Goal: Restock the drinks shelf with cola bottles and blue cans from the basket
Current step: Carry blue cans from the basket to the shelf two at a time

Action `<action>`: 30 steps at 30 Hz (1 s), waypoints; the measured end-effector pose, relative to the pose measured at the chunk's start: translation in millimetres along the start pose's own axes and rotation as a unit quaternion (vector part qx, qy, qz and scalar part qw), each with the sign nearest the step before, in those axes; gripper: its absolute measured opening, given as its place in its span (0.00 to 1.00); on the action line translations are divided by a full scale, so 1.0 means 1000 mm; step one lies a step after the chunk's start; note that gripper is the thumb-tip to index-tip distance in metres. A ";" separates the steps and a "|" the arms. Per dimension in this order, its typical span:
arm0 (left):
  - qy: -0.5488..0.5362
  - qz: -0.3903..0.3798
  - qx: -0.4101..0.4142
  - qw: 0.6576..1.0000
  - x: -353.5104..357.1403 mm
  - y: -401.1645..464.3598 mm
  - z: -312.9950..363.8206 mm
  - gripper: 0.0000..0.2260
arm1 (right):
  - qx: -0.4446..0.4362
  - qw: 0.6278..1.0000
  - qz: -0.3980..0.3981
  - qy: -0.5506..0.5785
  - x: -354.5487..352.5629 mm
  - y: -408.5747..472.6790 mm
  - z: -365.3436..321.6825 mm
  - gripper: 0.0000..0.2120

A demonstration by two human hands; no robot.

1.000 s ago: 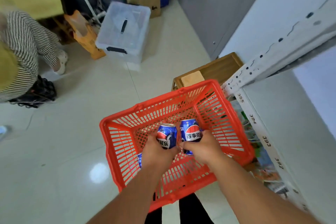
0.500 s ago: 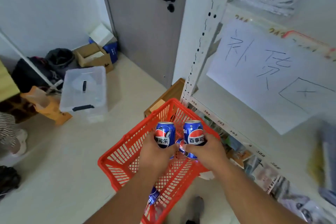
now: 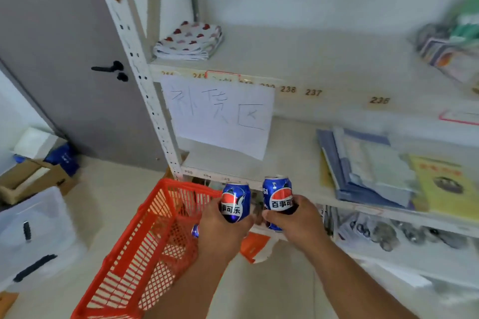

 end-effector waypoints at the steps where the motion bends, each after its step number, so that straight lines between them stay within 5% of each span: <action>1: -0.001 -0.020 0.007 1.000 0.016 -0.009 0.007 0.23 | 0.003 1.000 0.017 0.014 -0.020 -0.007 0.009 0.21; 6: 0.021 -0.119 0.064 0.991 0.094 -0.060 0.051 0.21 | 0.029 0.992 0.104 0.068 -0.116 -0.049 0.054 0.29; 12: -0.012 -0.241 0.117 0.963 0.176 -0.125 0.099 0.28 | 0.030 0.969 0.217 0.119 -0.223 -0.117 0.074 0.21; 22: 0.037 -0.481 0.186 0.856 0.264 -0.238 0.146 0.27 | 0.052 0.890 0.423 0.162 -0.312 -0.252 0.113 0.20; 30: 0.023 -0.546 0.276 0.791 0.290 -0.340 0.155 0.27 | 0.098 0.813 0.552 0.157 -0.337 -0.377 0.156 0.24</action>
Point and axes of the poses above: each hand's wrist, its own y-axis towards the middle knuckle, its own x-axis out of the palm, z = x × y, the point moved 9 cm from there along y, towards the middle knuckle, and after that the axes turned 5 degrees about y, right-handed, at the moved point
